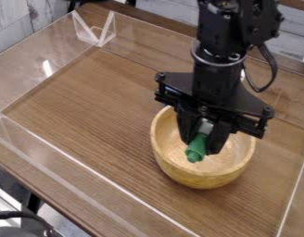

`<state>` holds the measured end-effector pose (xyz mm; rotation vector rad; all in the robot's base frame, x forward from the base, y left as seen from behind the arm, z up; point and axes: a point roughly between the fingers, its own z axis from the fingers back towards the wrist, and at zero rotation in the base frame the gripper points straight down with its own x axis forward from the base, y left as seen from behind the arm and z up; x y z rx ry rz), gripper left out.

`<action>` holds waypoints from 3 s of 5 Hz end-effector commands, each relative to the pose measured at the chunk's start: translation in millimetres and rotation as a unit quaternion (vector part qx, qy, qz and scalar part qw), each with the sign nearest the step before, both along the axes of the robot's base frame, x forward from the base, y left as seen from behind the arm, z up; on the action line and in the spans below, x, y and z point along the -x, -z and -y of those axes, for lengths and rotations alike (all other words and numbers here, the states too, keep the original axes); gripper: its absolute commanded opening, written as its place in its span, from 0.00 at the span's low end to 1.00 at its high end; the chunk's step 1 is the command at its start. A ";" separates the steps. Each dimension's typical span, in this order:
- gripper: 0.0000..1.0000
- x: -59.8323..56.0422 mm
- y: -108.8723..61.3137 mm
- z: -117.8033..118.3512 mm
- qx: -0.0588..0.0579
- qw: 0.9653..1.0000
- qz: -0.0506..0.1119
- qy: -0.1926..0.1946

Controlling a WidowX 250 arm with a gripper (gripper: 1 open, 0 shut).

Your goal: Put the green marker in the brown bowl

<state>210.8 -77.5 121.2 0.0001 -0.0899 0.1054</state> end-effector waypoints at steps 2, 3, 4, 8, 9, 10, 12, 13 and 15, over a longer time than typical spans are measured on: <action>0.00 -5.4 -9.7 -0.6 0.013 1.000 0.021 -0.003; 0.00 -5.8 -9.4 -1.0 0.014 1.000 0.020 -0.002; 0.00 -6.0 -9.0 -1.2 0.016 1.000 0.020 -0.001; 0.00 -5.6 -7.2 -1.5 0.022 1.000 0.017 0.002; 0.00 -5.0 -4.7 -2.2 0.024 1.000 0.018 0.003; 0.00 -5.3 -2.7 -3.6 0.026 0.999 0.020 0.004; 0.00 -7.3 0.4 -5.5 0.028 0.999 0.025 0.006; 0.00 -7.9 2.1 -5.9 0.029 0.999 0.027 0.007; 0.00 -9.8 5.1 -6.5 0.030 0.999 0.030 0.007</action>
